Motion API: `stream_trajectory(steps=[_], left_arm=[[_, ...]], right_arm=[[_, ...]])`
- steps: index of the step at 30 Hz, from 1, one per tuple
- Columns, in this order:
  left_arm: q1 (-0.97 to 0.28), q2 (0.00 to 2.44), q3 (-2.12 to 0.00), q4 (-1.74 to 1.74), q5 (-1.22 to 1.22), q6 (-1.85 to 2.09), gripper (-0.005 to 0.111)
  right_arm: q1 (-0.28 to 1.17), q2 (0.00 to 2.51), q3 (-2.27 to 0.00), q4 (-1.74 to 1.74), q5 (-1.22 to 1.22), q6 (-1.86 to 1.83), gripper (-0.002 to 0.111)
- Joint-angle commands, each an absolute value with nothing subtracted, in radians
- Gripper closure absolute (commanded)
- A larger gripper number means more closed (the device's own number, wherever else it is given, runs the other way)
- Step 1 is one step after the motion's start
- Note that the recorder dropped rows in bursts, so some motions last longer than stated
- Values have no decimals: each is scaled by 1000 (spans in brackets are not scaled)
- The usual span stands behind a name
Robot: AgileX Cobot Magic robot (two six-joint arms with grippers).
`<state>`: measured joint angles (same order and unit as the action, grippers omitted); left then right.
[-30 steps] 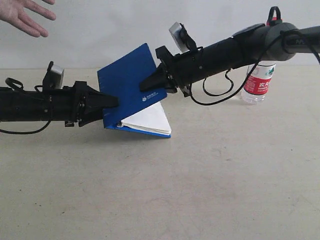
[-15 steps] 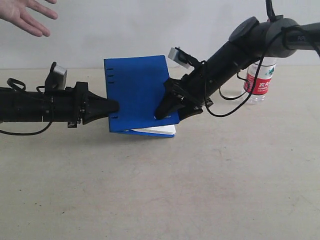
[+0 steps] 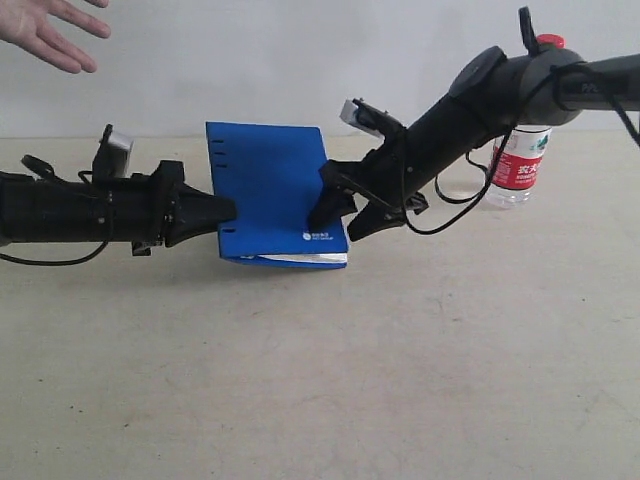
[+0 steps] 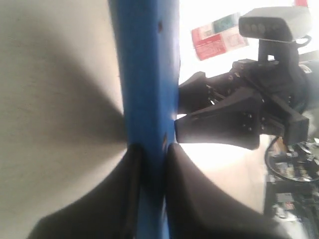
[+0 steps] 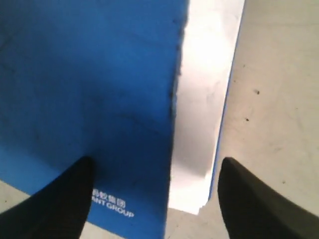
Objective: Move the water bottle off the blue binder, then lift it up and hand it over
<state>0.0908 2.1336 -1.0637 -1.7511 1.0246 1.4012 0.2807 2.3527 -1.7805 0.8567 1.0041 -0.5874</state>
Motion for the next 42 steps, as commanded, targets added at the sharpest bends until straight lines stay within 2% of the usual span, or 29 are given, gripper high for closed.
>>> stream_trajectory(steps=[1, 2, 3, 4, 5, 15, 17, 19, 21, 23, 26, 27, 29, 30, 32, 33, 42], left_arm=[[18, 2119, -1071, -1744, 1012, 1394, 81], [10, 2119, -1071, -1744, 1012, 1390, 66], [8, 2119, -1071, -1744, 1012, 1387, 61], [4, 2119, -1071, -1744, 1012, 1384, 51], [2, 2119, -1071, -1744, 1012, 1384, 49], [-74, 2120, -1092, -1744, 904, 1386, 48], [-79, 2120, -1123, -1744, 1016, 1398, 53], [-79, 2120, -1145, -1744, 1160, 1457, 65], [-79, 2120, -1149, -1744, 1204, 1473, 78], [-79, 2132, -1149, -1744, 1221, 1465, 84], [-79, 2155, -1149, -1744, 1221, 1451, 84], [-79, 2165, -1149, -1744, 1136, 1402, 82], [-79, 2173, -1149, -1744, 1013, 1350, 69], [-79, 2173, -1149, -1734, 975, 1331, 56], [-79, 2173, -1149, -1738, 969, 1327, 40], [-79, 2173, -1149, -1738, 969, 1324, 37], [-74, 2171, -1152, -1744, 1084, 1326, 36]], right_arm=[[293, 2407, -1777, 856, 1024, -583, 67], [293, 2416, -1777, 852, 1029, -583, 86], [293, 2418, -1777, 852, 1029, -583, 92], [293, 2418, -1777, 852, 1018, -585, 106], [295, 2418, -1777, 854, 1016, -587, 108], [329, 2418, -1777, 899, 1081, -693, 108], [338, 2418, -1777, 899, 1074, -690, 108], [338, 2418, -1777, 899, 1071, -678, 108], [338, 2418, -1777, 899, 1078, -679, 108], [338, 2418, -1777, 899, 1087, -679, 108], [338, 2418, -1777, 899, 1107, -679, 108], [338, 2418, -1777, 899, 1115, -679, 108], [338, 2418, -1777, 895, 1122, -679, 108], [338, 2418, -1777, 896, 1122, -683, 108], [338, 2418, -1777, 896, 1122, -687, 108], [338, 2418, -1777, 896, 1122, -689, 108], [338, 2418, -1777, 896, 1122, -705, 108]])
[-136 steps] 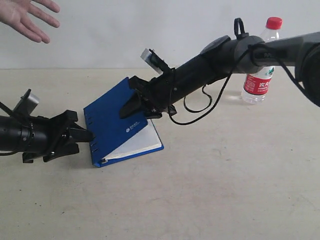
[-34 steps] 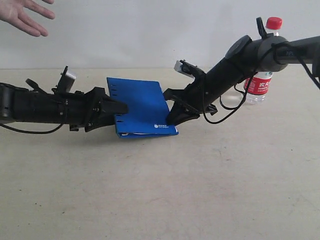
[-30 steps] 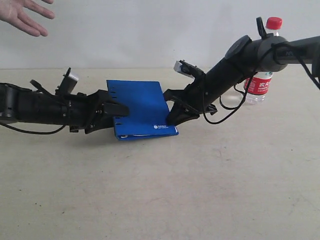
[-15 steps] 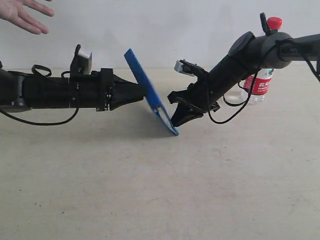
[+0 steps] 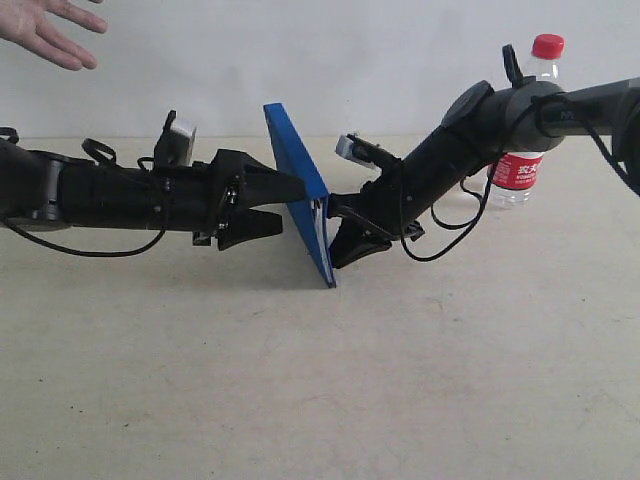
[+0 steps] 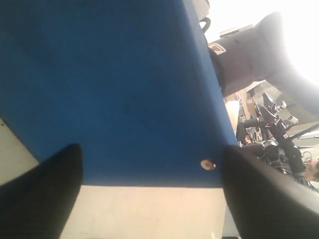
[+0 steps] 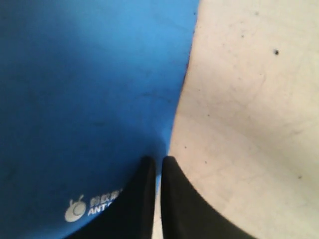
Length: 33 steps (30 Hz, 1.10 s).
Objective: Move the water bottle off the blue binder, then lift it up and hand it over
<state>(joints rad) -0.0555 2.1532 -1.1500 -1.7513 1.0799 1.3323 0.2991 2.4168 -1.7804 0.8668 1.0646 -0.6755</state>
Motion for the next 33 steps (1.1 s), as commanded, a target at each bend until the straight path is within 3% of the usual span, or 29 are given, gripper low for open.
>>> stream_trajectory(steps=[1, 14, 33], left_arm=[[-71, 2171, -1152, -1744, 1107, 1326, 36], [88, 2171, -1187, -1744, 1221, 1327, 36], [88, 2171, -1297, -1744, 1221, 1291, 36]], right_arm=[[338, 2418, -1777, 896, 1122, -705, 108], [338, 2418, -1777, 896, 1126, -711, 108], [340, 2322, -1782, 1129, 1174, -939, 108]])
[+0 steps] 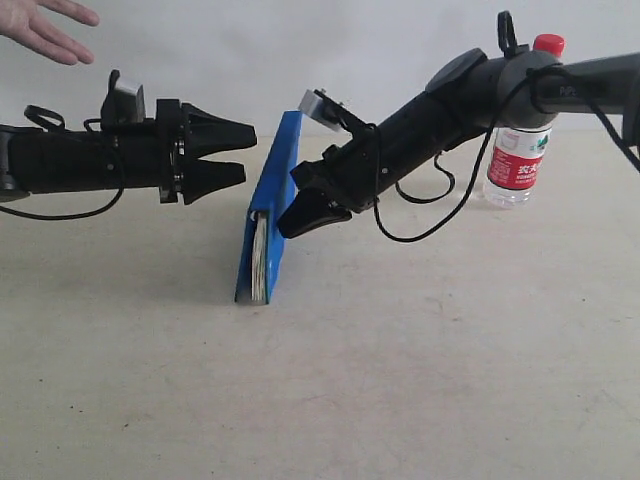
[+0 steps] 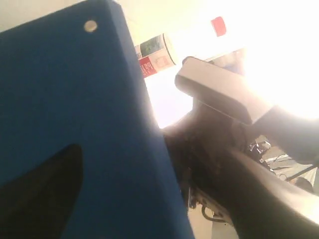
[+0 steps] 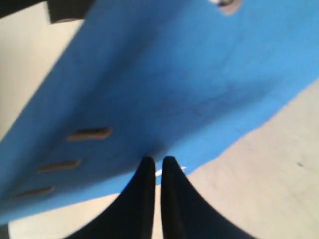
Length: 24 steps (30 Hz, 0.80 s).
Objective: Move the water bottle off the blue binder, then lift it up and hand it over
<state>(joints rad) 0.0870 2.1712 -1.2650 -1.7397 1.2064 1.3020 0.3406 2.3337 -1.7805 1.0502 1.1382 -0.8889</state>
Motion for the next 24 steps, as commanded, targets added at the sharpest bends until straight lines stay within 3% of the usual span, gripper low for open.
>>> stream_trajectory(steps=[1, 24], left_arm=[[88, 2171, -1306, -1731, 1221, 1283, 36], [86, 2171, -1578, -1242, 1124, 1002, 36]], right_arm=[[340, 2322, -1782, 1137, 1174, -944, 108], [349, 2324, -1782, 1346, 1215, -1075, 108]])
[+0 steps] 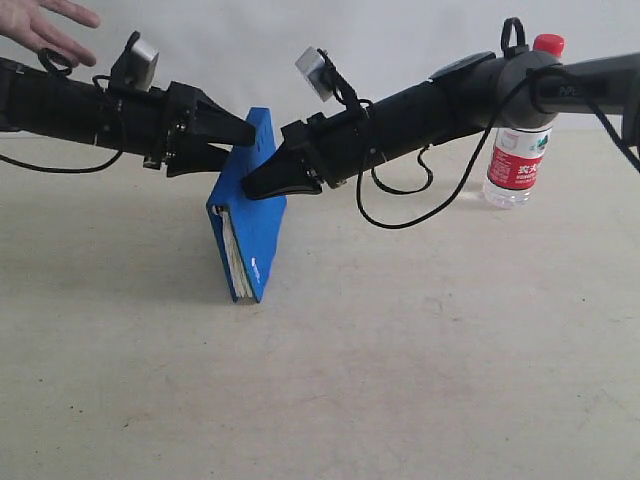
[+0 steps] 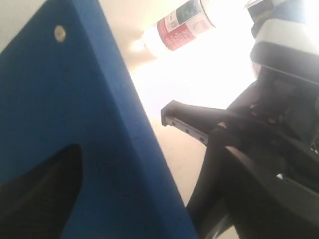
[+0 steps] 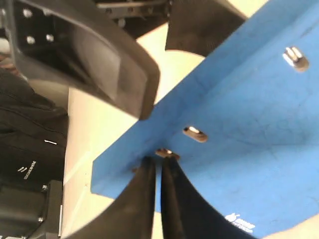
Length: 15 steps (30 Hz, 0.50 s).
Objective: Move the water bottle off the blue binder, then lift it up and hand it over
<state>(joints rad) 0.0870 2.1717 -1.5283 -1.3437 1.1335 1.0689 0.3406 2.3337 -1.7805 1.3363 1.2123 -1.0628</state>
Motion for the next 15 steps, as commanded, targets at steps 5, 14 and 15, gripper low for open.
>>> stream_trajectory(steps=[5, 14, 15], left_arm=[[84, 2171, -1607, -1094, 1093, 917, 36], [84, 2171, -1610, -1048, 1072, 878, 36], [84, 2171, -1610, -1042, 1072, 877, 36]], right_arm=[[382, 2326, -1782, 1344, 1142, -1075, 108], [423, 2326, -1782, 1341, 1087, -1106, 108], [423, 2326, -1782, 1340, 1072, -1094, 108]])
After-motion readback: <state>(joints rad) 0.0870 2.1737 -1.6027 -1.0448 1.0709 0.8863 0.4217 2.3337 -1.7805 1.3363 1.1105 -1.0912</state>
